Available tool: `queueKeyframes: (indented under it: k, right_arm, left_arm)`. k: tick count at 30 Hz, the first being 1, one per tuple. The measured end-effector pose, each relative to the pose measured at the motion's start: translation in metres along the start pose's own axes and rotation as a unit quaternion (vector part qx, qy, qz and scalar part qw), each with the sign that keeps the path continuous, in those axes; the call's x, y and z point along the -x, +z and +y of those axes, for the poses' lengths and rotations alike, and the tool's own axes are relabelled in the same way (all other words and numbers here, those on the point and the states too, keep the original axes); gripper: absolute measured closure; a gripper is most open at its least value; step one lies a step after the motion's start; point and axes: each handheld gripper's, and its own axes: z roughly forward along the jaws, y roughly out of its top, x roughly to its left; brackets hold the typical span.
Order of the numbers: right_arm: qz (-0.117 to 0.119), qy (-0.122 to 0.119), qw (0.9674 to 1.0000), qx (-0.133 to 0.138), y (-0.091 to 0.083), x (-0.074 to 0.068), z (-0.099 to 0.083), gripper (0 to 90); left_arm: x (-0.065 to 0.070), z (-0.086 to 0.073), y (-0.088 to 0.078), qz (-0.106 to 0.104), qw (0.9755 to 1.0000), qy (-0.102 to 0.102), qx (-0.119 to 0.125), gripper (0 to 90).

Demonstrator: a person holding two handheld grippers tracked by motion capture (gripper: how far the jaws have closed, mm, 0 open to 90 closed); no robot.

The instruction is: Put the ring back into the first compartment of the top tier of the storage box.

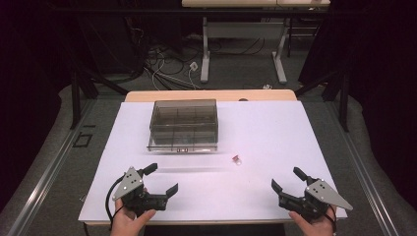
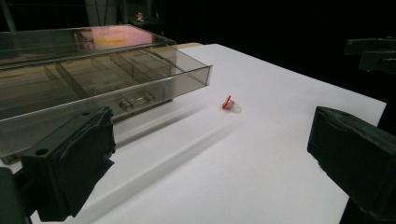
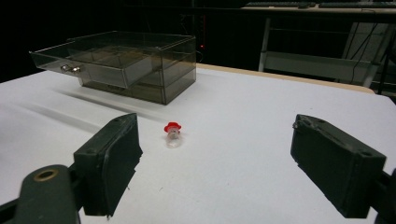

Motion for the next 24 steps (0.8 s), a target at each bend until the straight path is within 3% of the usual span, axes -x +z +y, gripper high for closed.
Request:
queueKeyframes:
  k: [4, 8, 16, 24]
  right_arm:
    - [0.005, -0.001, 1.0, -0.002, 0.001, -0.001, -0.001, 15.1]
    - [0.009, -0.003, 1.0, -0.001, 0.002, -0.003, -0.001, 15.1]
    - [0.005, -0.002, 1.0, -0.005, 0.002, -0.002, -0.002, 15.1]
    - [0.003, -0.001, 1.0, -0.006, 0.002, -0.001, -0.002, 15.1]
  left_arm:
    - [0.006, 0.004, 0.004, 0.011, 0.9998, 0.015, -0.011, 2.3]
    - [0.012, 0.008, 0.01, 0.011, 0.9997, 0.016, -0.012, 4.9]
    - [0.023, 0.014, 0.036, -0.017, 0.9993, 0.004, -0.032, 5.0]
    - [0.031, 0.026, 0.059, -0.036, 0.9982, 0.008, -0.048, 5.8]
